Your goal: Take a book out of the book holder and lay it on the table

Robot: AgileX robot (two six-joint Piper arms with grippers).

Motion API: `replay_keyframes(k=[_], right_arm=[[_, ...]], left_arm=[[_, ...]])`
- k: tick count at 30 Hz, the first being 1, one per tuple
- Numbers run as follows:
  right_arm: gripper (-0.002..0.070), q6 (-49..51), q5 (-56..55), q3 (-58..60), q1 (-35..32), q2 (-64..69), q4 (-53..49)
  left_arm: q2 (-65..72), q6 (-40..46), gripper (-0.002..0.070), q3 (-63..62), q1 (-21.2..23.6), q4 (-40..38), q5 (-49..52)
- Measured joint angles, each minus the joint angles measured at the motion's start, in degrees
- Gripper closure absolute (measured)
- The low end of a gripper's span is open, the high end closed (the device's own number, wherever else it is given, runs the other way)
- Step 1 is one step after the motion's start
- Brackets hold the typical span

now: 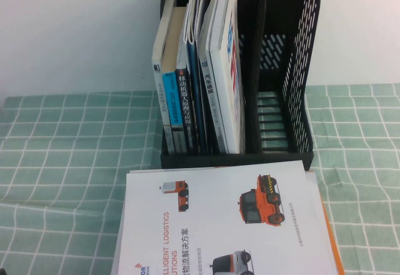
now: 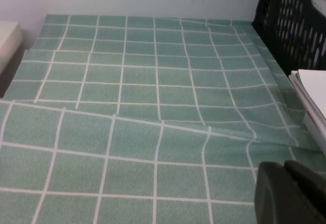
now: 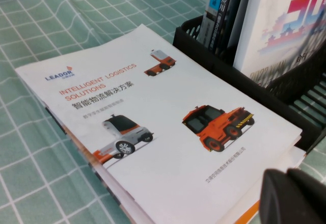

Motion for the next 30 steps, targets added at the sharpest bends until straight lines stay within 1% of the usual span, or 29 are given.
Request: replay_keyframes(k=[6,8,11,16,22,25,28,30], right_arm=[[0.0676,0.0,0.0,0.0,-0.7,-0.2,-0.1],[0.0676,0.0,-0.1,0.0,-2.6,-0.4,0.9],[0.0676,-1.1,-0.1,0.0,-8.3,-0.6,4.0],[0.0676,-10.4,-2.3,0.5,-24.2,-1.9,10.6],[0.0677,-21.6,-16.6,7.0,-44.7,-8.2,12.2],[0.0677,-27.2,-20.8,11.4,-54.4,-12.2,16.0],[0.0677,-33.2,-22.0,15.9,-61.2,-16.0,22.2],[0.0677,-36.5,-23.1,19.4,-64.4,-18.4,26.1]], left_arm=[[0.0,0.0,0.0676,0.0,0.0,0.0,0.1],[0.0,-0.1,0.0676,0.0,0.0,0.0,0.1],[0.0,-0.1,0.0676,0.0,0.0,0.0,0.1],[0.0,-0.1,0.0676,0.0,0.0,0.0,0.1],[0.0,-0.1,0.0676,0.0,0.0,0.0,0.1],[0.0,-0.1,0.0676,0.0,0.0,0.0,0.1],[0.0,-0.1,0.0676,0.0,0.0,0.0,0.1],[0.0,-0.1,0.0676,0.0,0.0,0.0,0.1]])
